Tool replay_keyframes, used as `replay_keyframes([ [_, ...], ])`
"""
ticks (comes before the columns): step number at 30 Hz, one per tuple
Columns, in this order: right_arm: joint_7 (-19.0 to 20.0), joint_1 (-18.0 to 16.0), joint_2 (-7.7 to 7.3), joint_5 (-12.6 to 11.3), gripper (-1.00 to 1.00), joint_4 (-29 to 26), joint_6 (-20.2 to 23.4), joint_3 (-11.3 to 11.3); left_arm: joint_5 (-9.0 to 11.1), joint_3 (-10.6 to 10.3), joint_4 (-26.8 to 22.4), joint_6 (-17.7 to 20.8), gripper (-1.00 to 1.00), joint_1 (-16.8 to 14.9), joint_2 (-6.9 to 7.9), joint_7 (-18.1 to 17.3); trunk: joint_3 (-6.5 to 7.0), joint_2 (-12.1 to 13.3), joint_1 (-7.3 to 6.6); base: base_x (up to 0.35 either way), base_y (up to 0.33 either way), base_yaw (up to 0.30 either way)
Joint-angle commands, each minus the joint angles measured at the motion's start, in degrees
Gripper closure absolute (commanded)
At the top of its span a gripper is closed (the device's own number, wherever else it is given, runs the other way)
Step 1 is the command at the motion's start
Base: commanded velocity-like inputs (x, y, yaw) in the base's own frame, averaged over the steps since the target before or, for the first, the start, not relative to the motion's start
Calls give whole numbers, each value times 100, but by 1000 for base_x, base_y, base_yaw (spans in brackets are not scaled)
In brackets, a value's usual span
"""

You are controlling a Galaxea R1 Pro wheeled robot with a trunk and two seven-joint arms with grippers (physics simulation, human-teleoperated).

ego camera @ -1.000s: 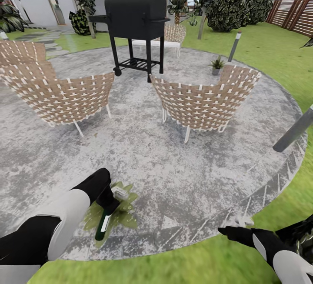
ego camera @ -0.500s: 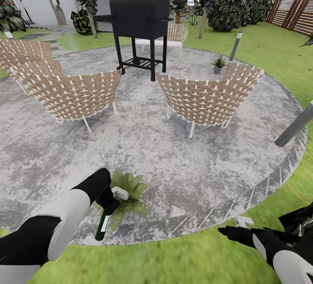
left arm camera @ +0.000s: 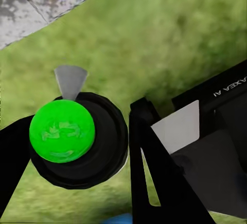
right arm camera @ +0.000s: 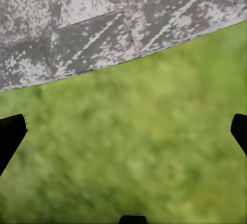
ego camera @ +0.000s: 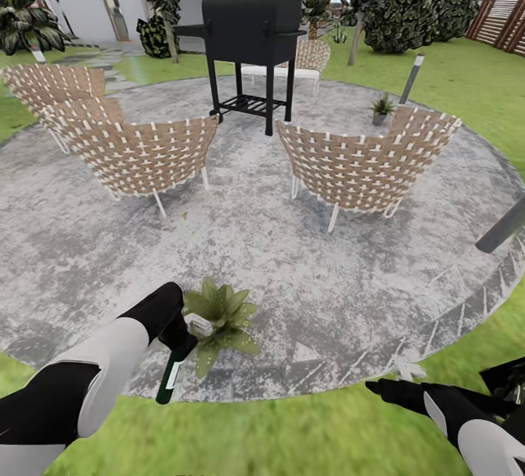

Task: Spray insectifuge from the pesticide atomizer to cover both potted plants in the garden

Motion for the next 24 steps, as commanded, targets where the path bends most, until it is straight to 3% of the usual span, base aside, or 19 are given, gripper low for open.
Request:
replay_keyframes([
  [1, 38, 0, 1, 51, -100, -14, 32, -49, -23, -29, -8, 23, 100, 2, 51, -50, -4, -2, 0, 0, 0, 251],
  [5, 38, 0, 7, 51, -100, -14, 32, -42, -21, -29, -8, 18, 100, 19, 270, -48, -4, -2, 0, 0, 0, 252],
  [10, 38, 0, 9, 52, -100, -27, 30, -32, -16, -29, -8, -9, 100, 21, 352, -42, -4, -2, 0, 0, 0, 253],
  [18, 42, 0, 13, 52, -100, -23, 26, -31, 50, 27, -4, -694, 100, 40, 691, -1, -4, -2, 0, 0, 0, 253],
  [20, 40, 0, 11, 53, -100, -15, 24, -36, 245, 216, -1, -1091, 100, 51, 809, 12, -4, -2, 0, 0, 0, 253],
  [24, 44, 0, 9, 50, -100, -6, 27, -47, 858, 852, 0, -1744, 100, 129, 1105, 181, -4, -2, 0, 0, 0, 253],
])
